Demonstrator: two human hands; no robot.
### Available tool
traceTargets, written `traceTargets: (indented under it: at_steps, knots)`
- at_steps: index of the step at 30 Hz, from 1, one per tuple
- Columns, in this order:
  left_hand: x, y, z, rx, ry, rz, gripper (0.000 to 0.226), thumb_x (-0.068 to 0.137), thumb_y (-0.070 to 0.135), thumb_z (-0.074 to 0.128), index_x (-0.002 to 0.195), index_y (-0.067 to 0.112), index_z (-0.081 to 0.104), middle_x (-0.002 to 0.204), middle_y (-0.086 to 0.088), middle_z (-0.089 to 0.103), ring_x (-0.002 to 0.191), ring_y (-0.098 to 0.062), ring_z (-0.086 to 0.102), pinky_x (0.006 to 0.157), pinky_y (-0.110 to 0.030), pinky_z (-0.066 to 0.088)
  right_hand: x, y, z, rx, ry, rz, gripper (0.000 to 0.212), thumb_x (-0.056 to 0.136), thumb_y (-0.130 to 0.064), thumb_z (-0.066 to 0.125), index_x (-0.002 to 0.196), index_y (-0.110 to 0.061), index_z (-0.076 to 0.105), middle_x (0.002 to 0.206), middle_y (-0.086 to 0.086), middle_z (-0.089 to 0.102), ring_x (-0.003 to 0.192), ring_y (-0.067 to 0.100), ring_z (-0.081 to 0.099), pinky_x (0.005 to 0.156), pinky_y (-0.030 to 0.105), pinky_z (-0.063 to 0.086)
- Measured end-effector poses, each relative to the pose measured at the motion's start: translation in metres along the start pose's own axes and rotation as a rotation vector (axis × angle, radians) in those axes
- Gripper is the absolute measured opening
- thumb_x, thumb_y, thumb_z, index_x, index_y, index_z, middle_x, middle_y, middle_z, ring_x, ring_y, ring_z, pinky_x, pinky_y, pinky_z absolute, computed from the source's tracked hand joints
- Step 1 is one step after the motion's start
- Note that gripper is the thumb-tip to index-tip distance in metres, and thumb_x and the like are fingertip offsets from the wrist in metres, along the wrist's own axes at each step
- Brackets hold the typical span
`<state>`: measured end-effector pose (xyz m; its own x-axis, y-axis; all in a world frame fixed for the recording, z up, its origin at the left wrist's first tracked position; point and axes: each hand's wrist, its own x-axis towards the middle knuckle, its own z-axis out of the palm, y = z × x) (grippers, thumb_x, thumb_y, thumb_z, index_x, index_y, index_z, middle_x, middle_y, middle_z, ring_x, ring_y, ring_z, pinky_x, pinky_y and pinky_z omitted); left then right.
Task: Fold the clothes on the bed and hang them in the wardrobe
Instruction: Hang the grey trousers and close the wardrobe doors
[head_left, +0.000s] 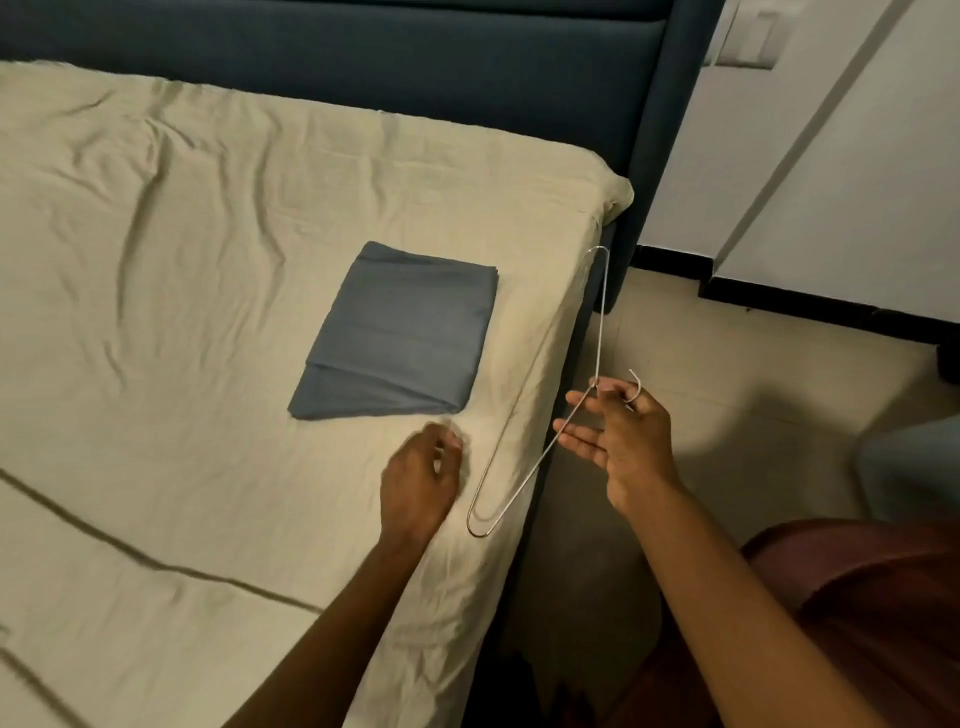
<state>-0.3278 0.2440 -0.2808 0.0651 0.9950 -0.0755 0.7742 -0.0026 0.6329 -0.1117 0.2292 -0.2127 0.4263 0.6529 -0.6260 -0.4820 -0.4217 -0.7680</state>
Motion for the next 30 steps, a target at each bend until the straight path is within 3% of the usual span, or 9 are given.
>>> traceTargets:
  at_steps: [2,3,7,10,13,18,23,26,30]
  knots:
    - [0.036,0.006,0.001,0.108,0.133,0.088,0.023,0.096,0.035,0.053,0.108,0.019,0.064,0.107,-0.004,0.067,0.100,-0.026,0.061,0.081,-0.037,0.048,0.008,0.000,-0.003,-0.006,0.011,-0.010,0.014,0.102,-0.020,0.053,0.111,-0.015,0.062,0.102,0.008,0.074,0.079,0.031,0.075,0.066,0.037,0.062]
    - [0.056,0.009,0.004,0.183,0.125,0.108,0.032,0.095,0.041,0.054,0.115,0.016,0.062,0.116,-0.007,0.063,0.109,-0.030,0.057,0.086,-0.041,0.047,0.011,0.001,-0.002,-0.009,0.011,-0.014,0.014,0.102,-0.020,0.053,0.112,-0.015,0.062,0.102,0.008,0.074,0.079,0.031,0.075,0.066,0.037,0.062]
    - [0.111,0.028,0.020,0.555,-0.157,0.015,0.064,0.087,0.055,0.063,0.134,0.016,0.044,0.135,-0.011,0.048,0.125,-0.034,0.044,0.098,-0.050,0.041,0.015,0.006,0.007,-0.025,0.009,-0.018,0.019,0.103,-0.021,0.052,0.117,-0.014,0.062,0.103,0.007,0.074,0.077,0.029,0.075,0.067,0.036,0.062]
    - [0.123,0.038,0.026,0.664,-0.183,0.001,0.049,0.093,0.036,0.060,0.135,0.017,0.044,0.133,-0.012,0.051,0.121,-0.034,0.049,0.097,-0.049,0.044,0.017,0.008,0.015,-0.030,0.009,-0.021,0.019,0.103,-0.020,0.052,0.118,-0.014,0.062,0.103,0.007,0.074,0.076,0.029,0.075,0.066,0.036,0.062]
    - [0.115,0.048,0.021,0.714,-0.193,0.117,0.032,0.098,0.015,0.049,0.130,0.016,0.054,0.124,-0.010,0.063,0.110,-0.031,0.062,0.089,-0.040,0.049,0.017,0.003,0.019,-0.039,0.016,-0.032,0.020,0.103,-0.020,0.051,0.118,-0.013,0.062,0.102,0.007,0.074,0.076,0.029,0.075,0.067,0.036,0.062]
    - [0.085,0.046,0.004,0.614,-0.284,0.174,0.022,0.101,0.018,0.046,0.111,0.017,0.065,0.112,-0.008,0.068,0.103,-0.033,0.065,0.083,-0.038,0.050,0.015,-0.005,0.021,-0.048,0.010,-0.067,0.015,0.102,-0.018,0.053,0.113,-0.015,0.063,0.100,0.007,0.075,0.075,0.030,0.075,0.059,0.032,0.061]
    - [0.073,0.020,0.002,0.297,-0.384,0.217,0.034,0.098,0.047,0.045,0.109,0.025,0.069,0.109,0.002,0.069,0.100,-0.019,0.065,0.081,-0.031,0.052,0.014,-0.003,0.024,-0.093,-0.005,-0.084,0.011,0.102,-0.019,0.052,0.104,-0.017,0.063,0.100,0.009,0.074,0.075,0.032,0.075,0.062,0.035,0.061]
    - [0.093,-0.010,-0.007,0.210,-0.235,0.187,0.034,0.097,0.047,0.045,0.107,0.026,0.068,0.108,0.001,0.070,0.100,-0.020,0.064,0.083,-0.032,0.052,0.014,-0.001,0.028,-0.102,-0.014,-0.086,0.013,0.102,-0.019,0.051,0.106,-0.013,0.063,0.100,0.011,0.074,0.075,0.033,0.074,0.069,0.040,0.061]
    - [0.135,-0.047,-0.037,0.357,-0.032,0.019,0.045,0.097,0.049,0.044,0.132,0.021,0.052,0.138,-0.007,0.053,0.125,-0.032,0.047,0.102,-0.049,0.041,0.015,0.003,0.035,-0.119,-0.017,-0.094,0.016,0.102,-0.020,0.051,0.109,-0.014,0.064,0.100,0.010,0.075,0.077,0.033,0.075,0.073,0.042,0.061]
